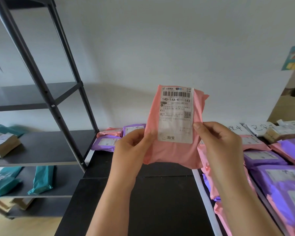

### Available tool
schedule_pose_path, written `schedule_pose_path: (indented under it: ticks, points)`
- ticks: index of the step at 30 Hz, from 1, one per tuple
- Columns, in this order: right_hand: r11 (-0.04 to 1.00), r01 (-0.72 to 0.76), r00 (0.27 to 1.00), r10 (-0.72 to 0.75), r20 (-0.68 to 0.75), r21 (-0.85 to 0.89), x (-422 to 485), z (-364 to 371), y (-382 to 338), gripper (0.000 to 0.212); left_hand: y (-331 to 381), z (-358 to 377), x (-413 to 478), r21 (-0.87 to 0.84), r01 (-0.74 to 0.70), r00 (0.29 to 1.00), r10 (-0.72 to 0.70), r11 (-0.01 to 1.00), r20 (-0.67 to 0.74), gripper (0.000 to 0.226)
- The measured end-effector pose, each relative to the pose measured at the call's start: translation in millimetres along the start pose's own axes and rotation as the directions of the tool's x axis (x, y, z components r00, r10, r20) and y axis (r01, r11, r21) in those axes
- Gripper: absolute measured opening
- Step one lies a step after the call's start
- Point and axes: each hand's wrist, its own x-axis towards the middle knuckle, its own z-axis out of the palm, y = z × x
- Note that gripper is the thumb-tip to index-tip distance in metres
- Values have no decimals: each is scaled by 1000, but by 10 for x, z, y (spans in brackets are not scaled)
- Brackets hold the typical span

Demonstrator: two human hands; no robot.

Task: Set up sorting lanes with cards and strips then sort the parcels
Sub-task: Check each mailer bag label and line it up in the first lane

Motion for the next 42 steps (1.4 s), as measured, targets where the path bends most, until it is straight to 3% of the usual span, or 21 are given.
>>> schedule_pose_path:
  ticks: [10,15,24,28,38,42]
  points:
    - [996,23,999,-26,34,88,-47,-45,-142,13,83,-42,-67,-148,-44,999,41,988,-29,23]
    - [990,78,994,-87,72,118,-139,-77,-306,12,204,-24,-155,-193,-121,990,103,974,-100,36]
    - [959,157,977,-185,101,237,-189,-153,-447,7,404,-79,-293,-289,-197,977,164,937,-137,22]
    - [939,152,971,-200,130,309,-167,-188,-463,26,449,-105,-342,-279,-237,970,211,931,-119,19]
    - [936,125,968,-188,167,330,-182,-180,-499,23,493,-97,-357,-317,-181,982,150,931,-118,30]
    - [940,100,975,-159,158,327,-179,-172,-504,18,489,-89,-334,-300,-148,985,114,942,-125,25]
